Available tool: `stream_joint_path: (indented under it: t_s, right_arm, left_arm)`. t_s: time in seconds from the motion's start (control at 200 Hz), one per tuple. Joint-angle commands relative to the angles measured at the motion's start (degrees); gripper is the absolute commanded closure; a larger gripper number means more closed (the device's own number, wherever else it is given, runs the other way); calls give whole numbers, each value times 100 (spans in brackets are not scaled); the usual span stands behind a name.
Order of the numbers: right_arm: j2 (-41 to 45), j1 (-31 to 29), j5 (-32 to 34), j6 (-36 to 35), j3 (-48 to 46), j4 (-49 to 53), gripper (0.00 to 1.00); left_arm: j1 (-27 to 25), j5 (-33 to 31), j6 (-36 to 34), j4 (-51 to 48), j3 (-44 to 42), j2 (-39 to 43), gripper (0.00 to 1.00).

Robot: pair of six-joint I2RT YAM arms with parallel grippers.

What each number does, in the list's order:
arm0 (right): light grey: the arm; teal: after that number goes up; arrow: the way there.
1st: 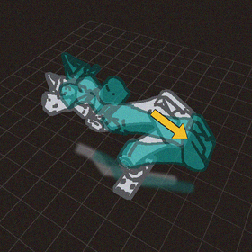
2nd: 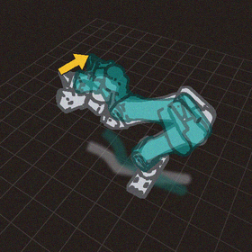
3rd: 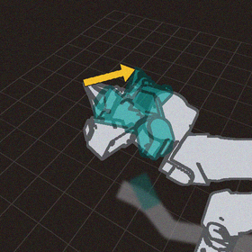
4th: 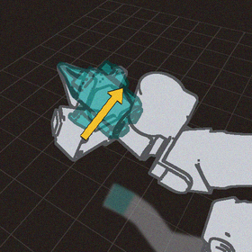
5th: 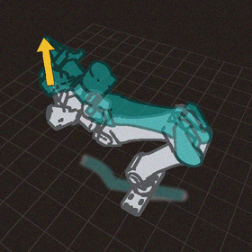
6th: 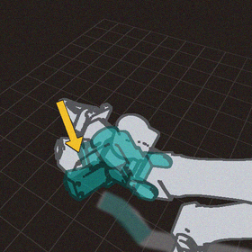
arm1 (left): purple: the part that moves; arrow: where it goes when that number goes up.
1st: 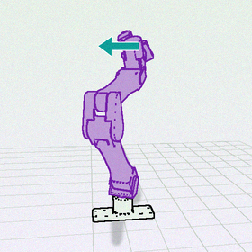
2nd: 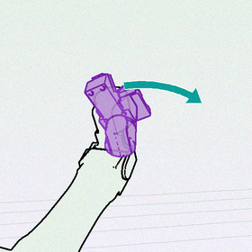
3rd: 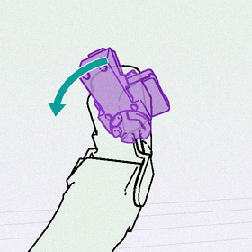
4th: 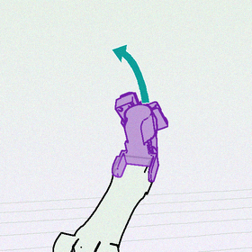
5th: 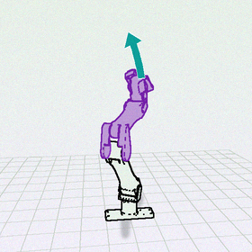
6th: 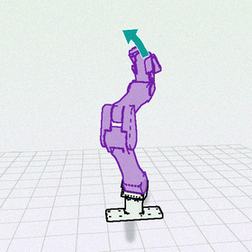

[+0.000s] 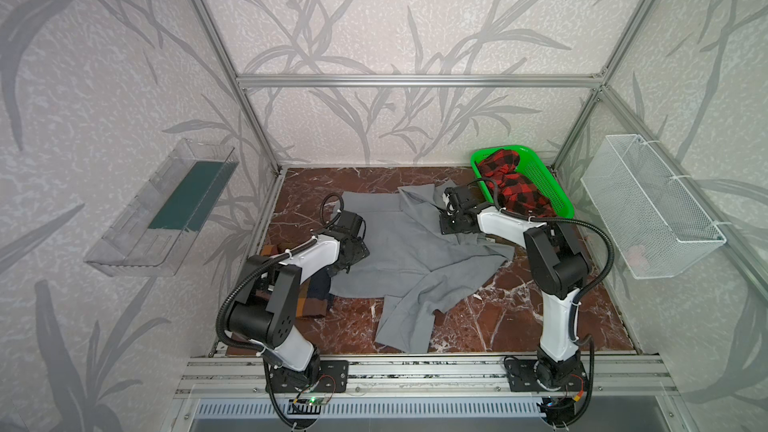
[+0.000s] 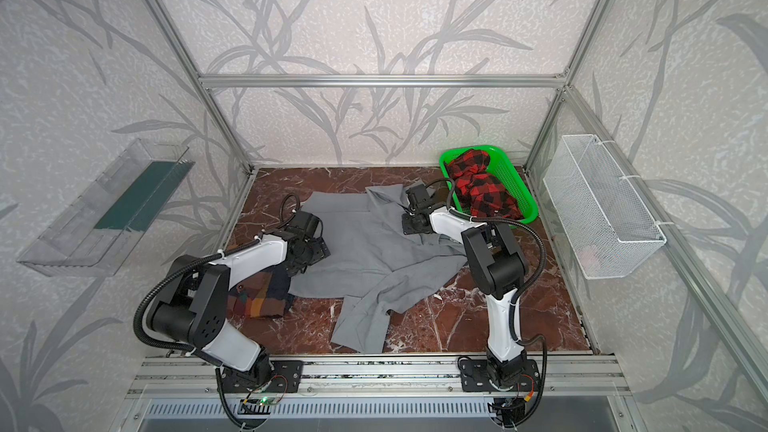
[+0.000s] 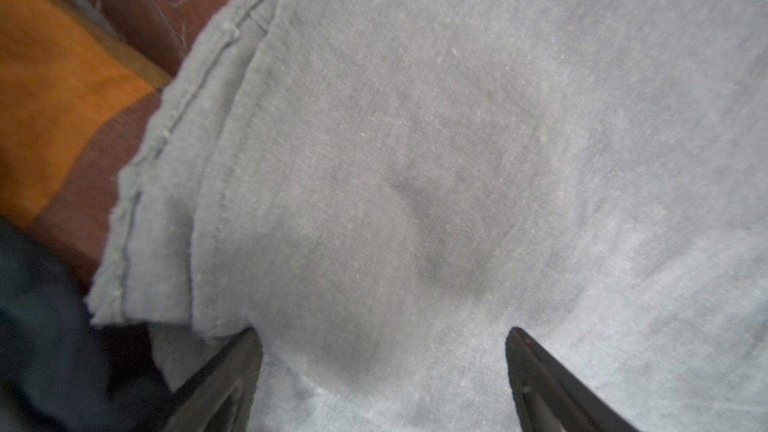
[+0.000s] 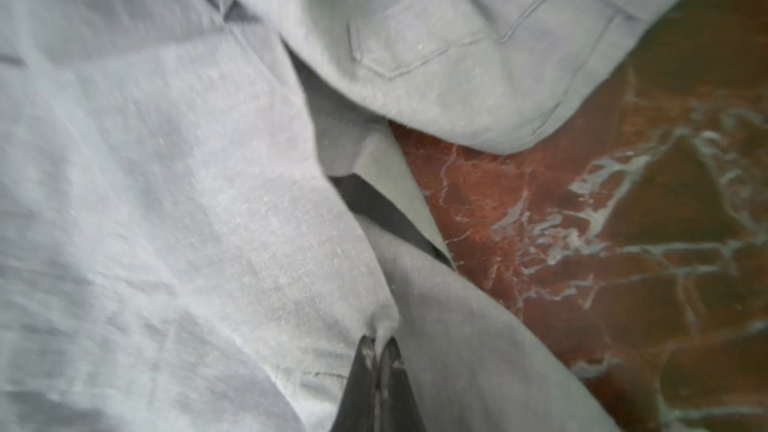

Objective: Fold and stack the long sleeve shirts

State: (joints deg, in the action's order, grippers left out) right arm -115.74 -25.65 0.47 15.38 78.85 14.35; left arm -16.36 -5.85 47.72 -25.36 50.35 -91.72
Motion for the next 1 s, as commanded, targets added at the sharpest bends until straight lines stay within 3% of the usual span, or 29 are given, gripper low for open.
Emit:
stream_joint_path:
  t_s: [0.0, 0.385, 0.62, 0.8, 0.9, 0.995]
  right_arm:
    - [345, 107, 331, -149, 372, -61, 100]
    - [-271, 859, 495, -99, 1665, 335, 100]
    - [-1010, 1186, 1005, 150, 2303, 675, 100]
    - [-1048, 1211, 1725, 392, 2361, 874, 100]
    - [-845, 1198, 1545, 481, 2388, 1094, 71]
    - [-270, 1140, 902, 534, 2130, 1001, 52]
  left_arm:
    - [-35, -79, 117, -55, -142, -26, 8]
    - [-52, -65, 158, 40, -256, -153, 8]
    - [-52, -112, 166, 2, -254, -188, 8]
    - [-56, -314, 241, -226, -248, -93, 6]
    - [-54, -311, 257, -259, -291, -12, 6]
    - [-52, -255, 249, -265, -249, 5, 6]
